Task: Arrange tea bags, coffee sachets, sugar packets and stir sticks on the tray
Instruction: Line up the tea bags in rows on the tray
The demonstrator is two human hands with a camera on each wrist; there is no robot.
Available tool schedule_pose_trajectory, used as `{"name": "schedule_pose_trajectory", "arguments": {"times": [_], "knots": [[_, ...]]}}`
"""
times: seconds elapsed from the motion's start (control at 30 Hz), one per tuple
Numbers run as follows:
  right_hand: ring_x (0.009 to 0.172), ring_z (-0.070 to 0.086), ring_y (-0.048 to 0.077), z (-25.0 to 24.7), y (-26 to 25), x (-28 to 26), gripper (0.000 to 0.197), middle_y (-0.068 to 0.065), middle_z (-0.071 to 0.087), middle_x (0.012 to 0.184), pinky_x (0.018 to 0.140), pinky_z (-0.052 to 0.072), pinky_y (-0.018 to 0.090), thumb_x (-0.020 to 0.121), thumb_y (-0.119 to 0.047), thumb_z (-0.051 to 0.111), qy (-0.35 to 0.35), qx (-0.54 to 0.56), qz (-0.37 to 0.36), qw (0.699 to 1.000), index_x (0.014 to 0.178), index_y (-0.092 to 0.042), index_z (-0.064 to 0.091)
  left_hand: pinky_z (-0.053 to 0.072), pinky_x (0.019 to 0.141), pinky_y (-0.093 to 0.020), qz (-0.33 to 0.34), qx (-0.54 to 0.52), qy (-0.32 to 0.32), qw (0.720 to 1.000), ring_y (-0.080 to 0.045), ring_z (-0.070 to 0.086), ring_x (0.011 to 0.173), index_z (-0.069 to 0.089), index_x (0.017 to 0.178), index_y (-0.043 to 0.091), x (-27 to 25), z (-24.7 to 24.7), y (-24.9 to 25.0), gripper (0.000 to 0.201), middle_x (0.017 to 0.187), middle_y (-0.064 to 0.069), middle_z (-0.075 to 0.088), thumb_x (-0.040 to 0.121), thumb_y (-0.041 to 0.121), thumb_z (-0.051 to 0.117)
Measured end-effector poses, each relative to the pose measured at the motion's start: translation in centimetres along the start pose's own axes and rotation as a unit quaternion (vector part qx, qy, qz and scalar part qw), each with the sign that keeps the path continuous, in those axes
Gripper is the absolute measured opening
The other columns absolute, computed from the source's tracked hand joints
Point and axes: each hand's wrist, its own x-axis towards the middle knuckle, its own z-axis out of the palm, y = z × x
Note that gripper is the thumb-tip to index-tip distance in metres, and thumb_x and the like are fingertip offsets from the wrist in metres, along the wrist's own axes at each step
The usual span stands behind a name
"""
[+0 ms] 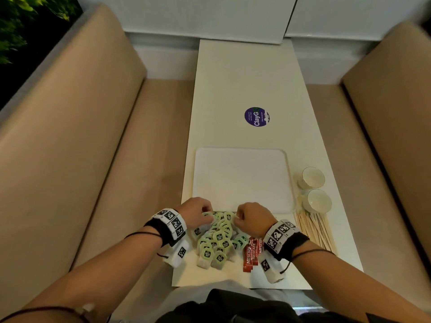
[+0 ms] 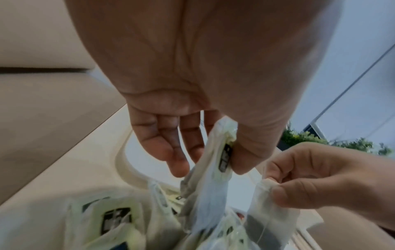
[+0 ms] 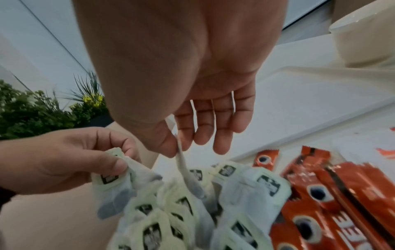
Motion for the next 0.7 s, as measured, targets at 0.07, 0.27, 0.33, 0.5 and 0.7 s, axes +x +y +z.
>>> {"name": "schedule_pose_trajectory", "arguments": {"times": [0.07,0.27,0.33,0.5,0.7], "knots": [[0.071,0.062,0.014,-0.6,-0.1,0.0,0.026,-0.003,0.066,0.077,0.063,0.050,0.028,0.090,-0.039,0.056,0.007,0.025,-0.010,1.000,0.081,-0.017,0.065,0.046,0.065,-0.026,0.001,-0.038,0.015,0.999,-0.008,0.053,0.067,0.064,0.080,0.027,0.4,-0.5,0.4,0.009,0.080,0.007,0.064,0.086,0.030,0.070],[0.058,0.049,0.012,-2.2,-1.2,0.8,0.036,-0.001,0.057,0.064,0.058,0.041,0.030,0.090,-0.045,0.053,0.046,0.111,-0.057,0.991,0.070,-0.015,0.055,0.048,0.056,-0.023,-0.035,-0.157,0.041,0.986,-0.004,0.055,0.056,0.064,0.081,0.019,1.5,-2.0,2.6,0.010,0.076,0.004,0.061,0.090,0.022,0.065],[0.056,0.047,0.011,-2.5,-1.6,1.2,0.039,-0.001,0.056,0.062,0.056,0.038,0.029,0.091,-0.048,0.052,0.057,0.124,-0.070,0.988,0.069,-0.015,0.053,0.056,0.058,-0.031,-0.048,-0.211,0.027,0.976,-0.014,0.063,0.063,0.064,0.080,0.019,1.9,-2.4,3.3,0.013,0.080,0.000,0.063,0.092,0.025,0.060],[0.049,0.045,0.007,-2.5,-2.0,2.8,0.031,-0.003,0.056,0.057,0.052,0.037,0.025,0.094,-0.037,0.056,0.098,0.173,-0.065,0.978,0.070,-0.016,0.056,0.056,0.086,-0.060,-0.092,-0.355,0.013,0.930,-0.032,0.062,0.080,0.061,0.066,0.027,2.6,-2.5,4.2,0.022,0.085,-0.011,0.061,0.087,0.029,0.055],[0.055,0.053,0.007,-2.8,-2.0,5.4,0.024,-0.007,0.060,0.063,0.058,0.048,0.032,0.095,-0.044,0.055,0.115,0.207,-0.069,0.969,0.080,-0.026,0.058,0.058,0.068,-0.040,-0.103,-0.485,0.075,0.865,-0.024,0.064,0.069,0.057,0.100,0.011,4.4,-2.9,5.4,0.006,0.087,-0.012,0.066,0.100,0.017,0.055]]}}
